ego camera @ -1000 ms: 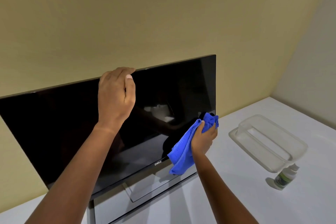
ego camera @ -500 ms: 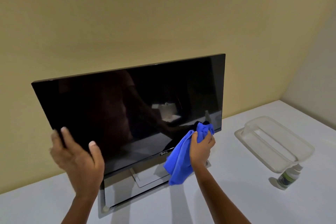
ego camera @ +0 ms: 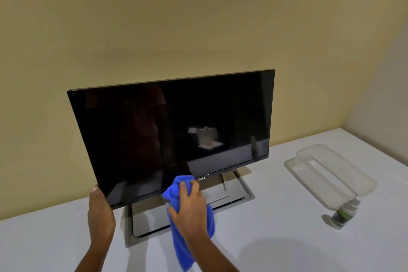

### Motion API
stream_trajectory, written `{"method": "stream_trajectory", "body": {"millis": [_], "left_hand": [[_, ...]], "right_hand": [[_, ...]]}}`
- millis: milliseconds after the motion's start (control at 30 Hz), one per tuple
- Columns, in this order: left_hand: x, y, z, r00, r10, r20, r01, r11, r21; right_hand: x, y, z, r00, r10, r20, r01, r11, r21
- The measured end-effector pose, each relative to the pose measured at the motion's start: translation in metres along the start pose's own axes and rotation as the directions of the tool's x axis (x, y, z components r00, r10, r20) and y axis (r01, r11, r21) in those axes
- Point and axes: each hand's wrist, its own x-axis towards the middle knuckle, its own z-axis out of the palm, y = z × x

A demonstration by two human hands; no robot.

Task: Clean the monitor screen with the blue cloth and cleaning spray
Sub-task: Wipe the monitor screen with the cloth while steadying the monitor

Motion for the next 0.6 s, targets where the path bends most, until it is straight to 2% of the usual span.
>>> {"method": "stream_trajectory", "body": {"millis": [167, 300, 400, 467, 533, 600], "left_hand": [[0.010, -0.004, -0.004, 1.000, 0.008, 0.029, -0.006, 0.998, -0.067], [0.015, 0.000, -0.010, 0.997, 0.045, 0.063, -0.039, 0.995, -0.092], [0.016, 0.016, -0.016, 0.981, 0.181, 0.063, -0.175, 0.980, -0.092], [0.016, 0.028, -0.018, 0.950, 0.309, 0.044, -0.306, 0.950, -0.053], [0.020, 0.041, -0.019, 0.916, 0.401, 0.012, -0.401, 0.916, -0.026], [0.025, 0.051, -0.014, 0.881, 0.473, -0.022, -0.472, 0.881, 0.008]], "right_hand": [[-0.009, -0.050, 0.018, 0.955, -0.209, 0.209, 0.234, 0.967, -0.101], [-0.009, -0.047, 0.004, 0.952, -0.251, 0.172, 0.258, 0.966, -0.019], [-0.002, -0.023, -0.025, 0.969, -0.244, 0.032, 0.242, 0.969, 0.058], [0.010, -0.003, -0.050, 0.965, -0.209, -0.156, 0.236, 0.956, 0.176], [0.024, 0.015, -0.078, 0.919, -0.121, -0.374, 0.254, 0.909, 0.331], [0.043, 0.032, -0.103, 0.837, 0.005, -0.547, 0.290, 0.844, 0.452]]}}
